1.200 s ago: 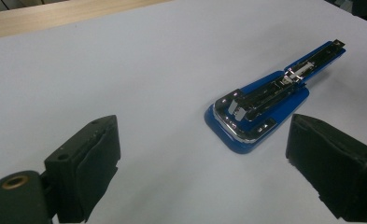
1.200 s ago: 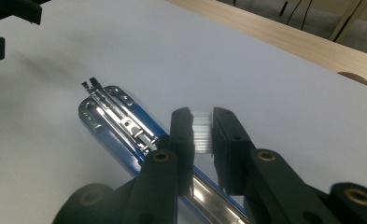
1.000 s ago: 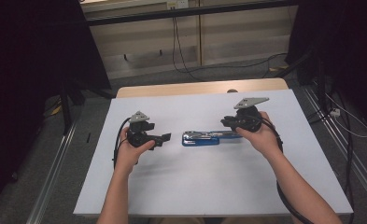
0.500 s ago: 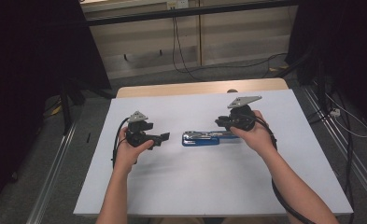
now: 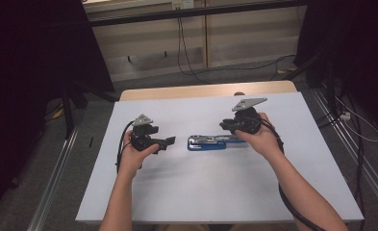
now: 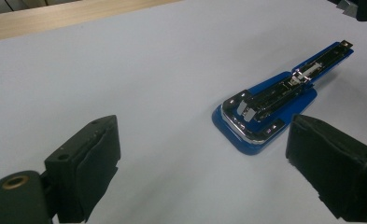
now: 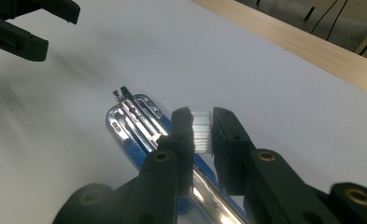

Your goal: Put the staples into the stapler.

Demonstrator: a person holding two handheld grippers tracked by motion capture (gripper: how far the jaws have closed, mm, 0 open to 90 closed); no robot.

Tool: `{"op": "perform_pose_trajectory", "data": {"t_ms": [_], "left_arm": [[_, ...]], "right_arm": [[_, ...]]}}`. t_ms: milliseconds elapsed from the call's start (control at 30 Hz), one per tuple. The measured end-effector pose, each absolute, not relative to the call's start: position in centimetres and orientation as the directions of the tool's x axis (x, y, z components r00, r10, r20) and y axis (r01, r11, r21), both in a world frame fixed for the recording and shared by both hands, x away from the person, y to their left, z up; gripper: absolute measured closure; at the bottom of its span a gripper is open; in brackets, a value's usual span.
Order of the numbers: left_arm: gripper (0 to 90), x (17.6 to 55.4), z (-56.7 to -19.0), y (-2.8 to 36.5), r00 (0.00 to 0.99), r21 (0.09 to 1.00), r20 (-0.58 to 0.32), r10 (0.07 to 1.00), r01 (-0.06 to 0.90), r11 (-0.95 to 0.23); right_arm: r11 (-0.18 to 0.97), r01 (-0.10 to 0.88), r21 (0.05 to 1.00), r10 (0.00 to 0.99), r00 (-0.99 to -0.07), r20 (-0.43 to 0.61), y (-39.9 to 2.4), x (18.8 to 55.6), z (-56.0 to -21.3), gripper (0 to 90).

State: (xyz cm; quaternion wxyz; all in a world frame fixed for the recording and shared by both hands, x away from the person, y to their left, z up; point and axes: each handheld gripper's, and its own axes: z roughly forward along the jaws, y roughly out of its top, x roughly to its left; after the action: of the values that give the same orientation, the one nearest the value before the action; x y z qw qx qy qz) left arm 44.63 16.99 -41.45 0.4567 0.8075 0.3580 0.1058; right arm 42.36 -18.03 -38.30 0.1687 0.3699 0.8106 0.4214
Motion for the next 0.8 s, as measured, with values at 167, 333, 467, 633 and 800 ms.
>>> {"op": "perform_pose_trajectory", "data": {"t_ms": [167,333,467,633,800], "left_arm": [[10.3,44.5,-41.4,17.0,0.718,0.808,-0.155,0.679,0.488,-0.331],[10.2,44.4,-41.5,17.0,0.716,0.805,-0.157,0.681,0.492,-0.332],[10.2,44.4,-41.4,17.3,0.714,0.801,-0.151,0.684,0.493,-0.338],[10.2,44.3,-41.4,17.5,0.711,0.799,-0.151,0.687,0.497,-0.338],[10.2,44.3,-41.3,17.7,0.703,0.805,-0.151,0.695,0.496,-0.326]], "right_arm": [[0.373,0.456,0.808,0.740,-0.671,0.037,-18.0,42.4,-38.7,79.2],[0.388,0.456,0.801,0.729,-0.683,0.035,-17.8,42.5,-39.1,79.2],[0.411,0.426,0.806,0.697,-0.717,0.024,-17.5,42.7,-38.9,79.2],[0.452,0.393,0.800,0.651,-0.759,0.005,-16.5,43.0,-39.1,79.2],[0.464,0.378,0.801,0.608,-0.794,0.023,-15.3,43.2,-39.4,79.2]]}}
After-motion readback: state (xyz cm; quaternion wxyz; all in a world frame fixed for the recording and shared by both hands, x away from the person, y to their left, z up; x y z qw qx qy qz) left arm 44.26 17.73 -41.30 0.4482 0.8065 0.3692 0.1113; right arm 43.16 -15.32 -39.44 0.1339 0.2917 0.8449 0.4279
